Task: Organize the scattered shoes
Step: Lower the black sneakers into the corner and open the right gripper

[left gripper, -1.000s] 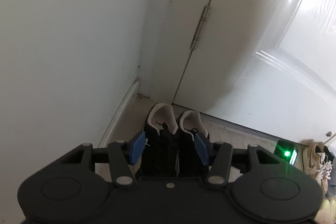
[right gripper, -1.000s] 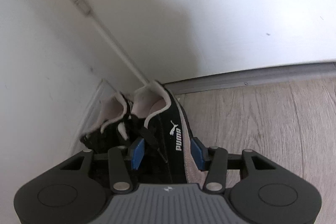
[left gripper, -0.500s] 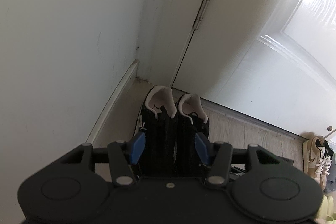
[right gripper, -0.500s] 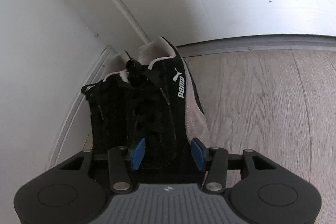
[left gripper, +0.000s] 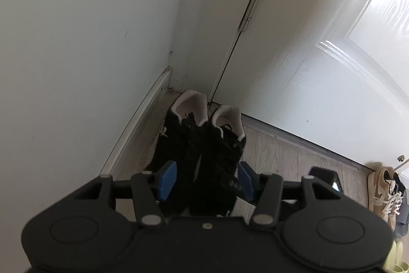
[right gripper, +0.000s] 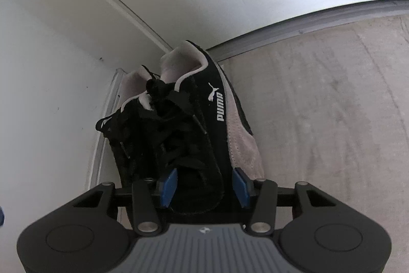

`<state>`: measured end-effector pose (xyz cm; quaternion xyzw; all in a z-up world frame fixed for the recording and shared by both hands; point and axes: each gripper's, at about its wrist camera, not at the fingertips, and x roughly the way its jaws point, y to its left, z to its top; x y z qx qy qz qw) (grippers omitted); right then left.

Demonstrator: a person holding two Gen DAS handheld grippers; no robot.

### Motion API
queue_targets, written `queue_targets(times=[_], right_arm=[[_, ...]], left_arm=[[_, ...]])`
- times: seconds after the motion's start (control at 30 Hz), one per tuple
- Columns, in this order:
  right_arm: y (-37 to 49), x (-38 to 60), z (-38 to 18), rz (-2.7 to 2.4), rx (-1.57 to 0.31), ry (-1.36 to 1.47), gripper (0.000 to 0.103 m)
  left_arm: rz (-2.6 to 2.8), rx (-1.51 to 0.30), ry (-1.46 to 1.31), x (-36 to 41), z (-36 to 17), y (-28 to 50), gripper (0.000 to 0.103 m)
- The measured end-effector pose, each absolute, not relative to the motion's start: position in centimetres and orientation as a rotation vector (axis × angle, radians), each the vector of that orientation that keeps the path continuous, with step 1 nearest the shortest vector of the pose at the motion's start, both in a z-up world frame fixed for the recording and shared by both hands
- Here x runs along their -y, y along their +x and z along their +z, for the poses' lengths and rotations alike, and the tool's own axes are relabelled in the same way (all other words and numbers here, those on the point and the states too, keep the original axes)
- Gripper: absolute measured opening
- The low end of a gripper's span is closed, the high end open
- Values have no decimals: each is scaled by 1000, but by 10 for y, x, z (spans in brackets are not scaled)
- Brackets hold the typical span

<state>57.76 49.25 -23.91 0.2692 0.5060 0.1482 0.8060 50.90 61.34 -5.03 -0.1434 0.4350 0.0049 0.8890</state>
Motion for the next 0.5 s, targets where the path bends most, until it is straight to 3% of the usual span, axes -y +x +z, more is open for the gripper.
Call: queue_targets(times=[0.5], right_arm=[[580, -494, -228, 321, -1034, 496, 53]], left_arm=[[-24, -872, -285, -632, -47, 498, 54]])
